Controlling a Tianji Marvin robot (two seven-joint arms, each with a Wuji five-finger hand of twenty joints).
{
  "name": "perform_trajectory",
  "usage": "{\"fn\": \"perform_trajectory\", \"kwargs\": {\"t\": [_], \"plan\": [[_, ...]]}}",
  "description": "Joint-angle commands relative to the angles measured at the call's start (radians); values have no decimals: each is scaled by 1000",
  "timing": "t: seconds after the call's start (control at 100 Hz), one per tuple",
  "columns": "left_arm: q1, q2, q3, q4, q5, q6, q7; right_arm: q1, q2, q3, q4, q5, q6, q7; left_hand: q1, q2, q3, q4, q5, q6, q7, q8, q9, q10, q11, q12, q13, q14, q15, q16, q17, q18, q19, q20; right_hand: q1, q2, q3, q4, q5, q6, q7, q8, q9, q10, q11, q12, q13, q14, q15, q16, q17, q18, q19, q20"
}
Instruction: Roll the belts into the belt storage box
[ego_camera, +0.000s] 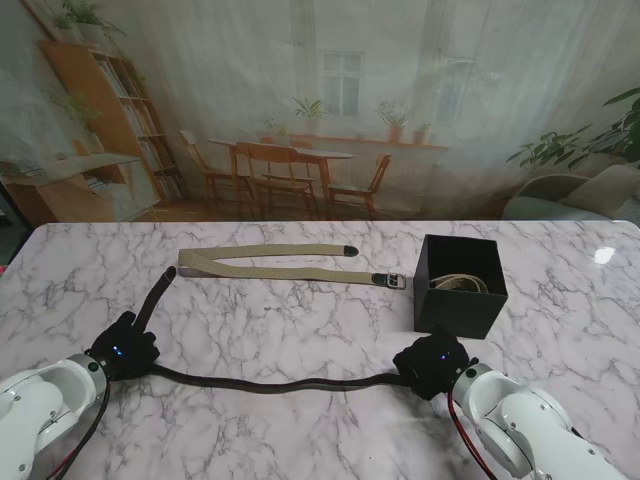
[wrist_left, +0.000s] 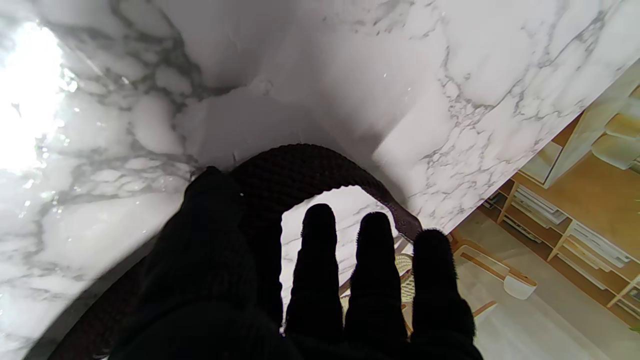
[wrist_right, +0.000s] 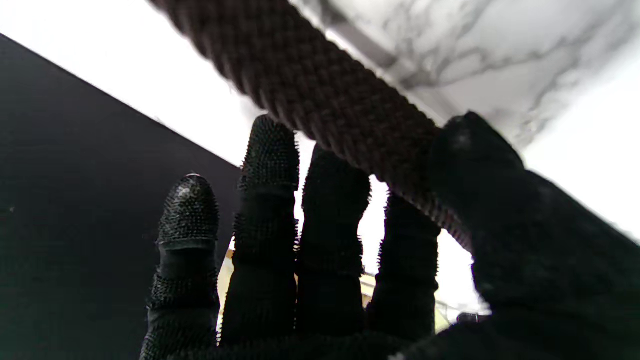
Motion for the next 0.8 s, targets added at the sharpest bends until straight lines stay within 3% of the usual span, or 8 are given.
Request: {"fn": "perform_trajectory", "kwargs": {"t": [0.0, 0.06, 0.25, 0.36, 0.41, 0.43, 0.45, 0.79], "plan": [[10, 3, -9, 4, 13, 14, 2, 0, -4, -8, 12, -5, 29, -43, 55, -14, 27, 5, 28, -7, 17, 9, 33, 2, 16, 11, 22, -4, 8, 18, -4, 18, 27, 15, 51, -28, 54, -15, 20, -3, 30, -23, 55, 18, 89, 18, 55, -4, 50, 26, 17, -11, 36, 17], [15, 2, -18, 3, 19, 22, 14, 6, -6, -19, 26, -11, 55, -91, 56, -13, 27, 4, 28, -5, 17, 8, 31, 3, 15, 11, 20, -2, 8, 18, -6, 20, 26, 15, 47, -15, 57, -14, 16, 5, 23, -35, 60, 18, 96, 15, 63, -2, 55, 29, 26, -14, 45, 19], [14, 3, -17, 12, 26, 33, 15, 30, -4, -44, 47, -17, 81, -63, 48, 1, 22, 1, 17, -13, 5, 1, 31, 4, 16, 11, 22, 1, 10, 19, -5, 22, 28, 16, 24, 21, 26, -21, -8, 29, -4, -94, 41, 3, 72, -13, 37, -11, 38, 28, 11, -16, 45, 13], [4, 5, 1, 29, 29, 46, 5, 40, -1, -52, 60, -15, 73, -38, -3, 19, -17, 0, -21, -4, -91, -66, 24, 12, 6, 6, 22, 7, 8, 18, -4, 26, 31, 14, -73, 55, -36, -3, -33, 108, -156, -195, -12, 5, -70, -79, -14, -5, -14, 16, -15, -4, 26, 2], [3, 3, 3, 31, 24, 51, 5, 38, -1, -43, 57, -15, 60, -35, -39, 31, -25, 1, -34, 11, -187, -48, 16, 20, -1, 2, 16, 13, 7, 16, -7, 29, 26, 9, -139, 94, -45, 66, -16, 146, -287, -159, -46, 12, -151, -101, -43, 4, -38, 10, -29, 1, 15, 1], [4, 3, 2, 30, 21, 52, 6, 36, -1, -38, 53, -13, 55, -30, -49, 37, -29, -1, -38, 15, -199, -49, 14, 22, -2, 2, 15, 14, 6, 16, -9, 32, 25, 9, -157, 109, -52, 112, -15, 159, -341, -109, -68, 18, -182, -103, -58, 7, -49, 6, -37, 5, 9, 2], [5, 2, 0, 29, 19, 53, 8, 34, -1, -31, 48, -10, 47, -23, -56, 41, -32, -1, -43, 17, -208, -52, 13, 23, -3, 1, 15, 15, 6, 16, -10, 33, 25, 9, -169, 117, -55, 124, -16, 166, -369, -98, -81, 24, -205, -111, -69, 10, -55, 4, -44, 8, 5, 2], [29, 0, -31, -2, 15, 44, 63, 28, 1, 35, -5, -15, -32, 62, -86, 62, -40, 1, -51, 32, -277, -56, 12, 27, -9, 1, 14, 17, 7, 16, -9, 37, 26, 10, -260, 201, -127, 141, -92, 181, -493, -109, -272, 66, -382, -166, -212, 37, -137, -41, -100, 14, -31, -1]]}}
